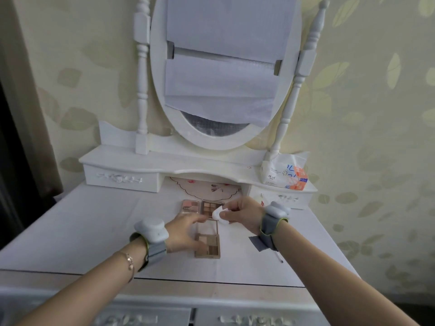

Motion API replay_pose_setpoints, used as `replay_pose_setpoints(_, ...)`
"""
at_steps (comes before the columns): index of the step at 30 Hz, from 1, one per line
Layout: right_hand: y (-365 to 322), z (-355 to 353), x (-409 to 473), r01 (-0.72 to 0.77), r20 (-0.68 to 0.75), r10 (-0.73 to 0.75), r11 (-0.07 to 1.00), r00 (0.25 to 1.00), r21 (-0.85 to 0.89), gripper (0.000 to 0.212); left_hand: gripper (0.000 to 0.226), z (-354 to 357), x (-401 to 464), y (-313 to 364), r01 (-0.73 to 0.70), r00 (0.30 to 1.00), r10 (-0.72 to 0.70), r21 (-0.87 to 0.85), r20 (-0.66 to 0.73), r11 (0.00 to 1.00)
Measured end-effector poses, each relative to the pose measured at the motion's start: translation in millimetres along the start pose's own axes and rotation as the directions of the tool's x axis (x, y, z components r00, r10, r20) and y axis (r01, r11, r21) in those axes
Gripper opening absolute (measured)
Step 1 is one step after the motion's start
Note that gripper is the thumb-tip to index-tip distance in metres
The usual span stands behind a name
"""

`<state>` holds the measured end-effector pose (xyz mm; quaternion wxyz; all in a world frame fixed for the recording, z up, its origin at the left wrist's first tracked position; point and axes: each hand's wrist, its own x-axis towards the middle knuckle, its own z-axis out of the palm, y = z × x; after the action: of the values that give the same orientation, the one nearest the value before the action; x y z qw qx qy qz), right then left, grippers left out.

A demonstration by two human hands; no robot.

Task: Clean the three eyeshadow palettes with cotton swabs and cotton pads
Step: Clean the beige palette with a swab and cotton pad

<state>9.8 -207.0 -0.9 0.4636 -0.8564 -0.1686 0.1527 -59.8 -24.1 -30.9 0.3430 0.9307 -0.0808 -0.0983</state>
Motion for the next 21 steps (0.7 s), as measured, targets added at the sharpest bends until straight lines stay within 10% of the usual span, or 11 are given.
replay_pose_setpoints(4,-1,3,1,0.017,-0.065,-0.063,0.833,0.996,-0.553,0.027,0.118,13,1,-15,0.004,1.000,-0.003,0.070,-0.003,0.998)
replay_pose_setpoints(11,-10,26,12,0.155,0.086,-0.135,0.662,0.987,-0.734,0.029,0.079,25,9,-37,-0.121,0.986,0.114,-0.053,-0.122,0.991)
replay_pose_setpoints(21,-3,45,39,0.169,0.137,-0.098,0.583,0.986,-0.794,0.026,0.077,28,13,-44,-0.195,0.969,0.174,-0.106,-0.178,0.975)
